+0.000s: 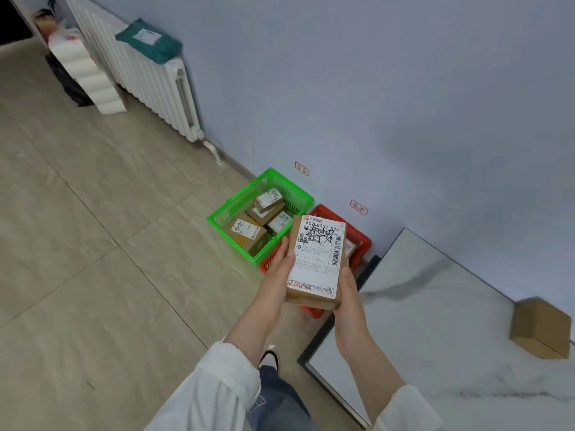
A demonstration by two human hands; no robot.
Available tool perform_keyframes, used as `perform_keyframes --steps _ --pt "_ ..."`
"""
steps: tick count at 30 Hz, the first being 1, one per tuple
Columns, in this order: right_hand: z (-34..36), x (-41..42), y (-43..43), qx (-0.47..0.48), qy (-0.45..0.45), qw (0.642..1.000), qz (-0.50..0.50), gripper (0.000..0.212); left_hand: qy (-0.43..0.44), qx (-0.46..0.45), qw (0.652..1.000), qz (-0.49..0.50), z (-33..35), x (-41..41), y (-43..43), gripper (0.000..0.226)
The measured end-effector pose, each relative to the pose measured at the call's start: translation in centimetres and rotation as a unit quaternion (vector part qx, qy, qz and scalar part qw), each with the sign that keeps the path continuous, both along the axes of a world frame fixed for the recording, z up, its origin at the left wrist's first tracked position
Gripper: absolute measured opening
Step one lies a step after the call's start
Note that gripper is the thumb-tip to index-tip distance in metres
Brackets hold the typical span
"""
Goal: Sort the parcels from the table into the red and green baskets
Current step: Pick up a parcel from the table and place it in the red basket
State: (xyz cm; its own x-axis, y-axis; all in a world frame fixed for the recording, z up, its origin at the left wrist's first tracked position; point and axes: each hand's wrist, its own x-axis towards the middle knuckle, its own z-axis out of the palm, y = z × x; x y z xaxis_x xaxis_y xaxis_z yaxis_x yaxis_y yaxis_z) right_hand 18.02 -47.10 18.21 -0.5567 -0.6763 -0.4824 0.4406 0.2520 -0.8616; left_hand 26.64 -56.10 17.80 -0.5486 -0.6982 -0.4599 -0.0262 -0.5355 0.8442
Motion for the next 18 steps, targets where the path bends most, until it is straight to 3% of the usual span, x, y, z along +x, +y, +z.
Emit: perform_keyframes --steps 5,9,13,18 --pt "-1.3 -1.5 -6.2 0.031 -0.034 0.998 -0.041 0.057 -0.017 0.014 0.999 -0.024 -0.8 -1.7 -7.1 0.049" --pt "-2.0 -3.5 -9.7 0.059 -0.041 0.993 -0.089 0.077 -0.041 0.005 0.996 -0.079 -1.3 -3.6 -10.6 0.05" --pt "-3.7 -5.5 -12.8 0.081 -0.054 0.984 -0.15 0.047 -0.097 0.003 0.985 -0.14 -2.9 -5.6 -14.6 0.058" --pt "-7.4 -7.0 -16.8 0.125 -0.05 0.963 -0.231 0.044 -0.137 0.001 0.956 -0.259 -7.0 -9.6 -20.9 0.051"
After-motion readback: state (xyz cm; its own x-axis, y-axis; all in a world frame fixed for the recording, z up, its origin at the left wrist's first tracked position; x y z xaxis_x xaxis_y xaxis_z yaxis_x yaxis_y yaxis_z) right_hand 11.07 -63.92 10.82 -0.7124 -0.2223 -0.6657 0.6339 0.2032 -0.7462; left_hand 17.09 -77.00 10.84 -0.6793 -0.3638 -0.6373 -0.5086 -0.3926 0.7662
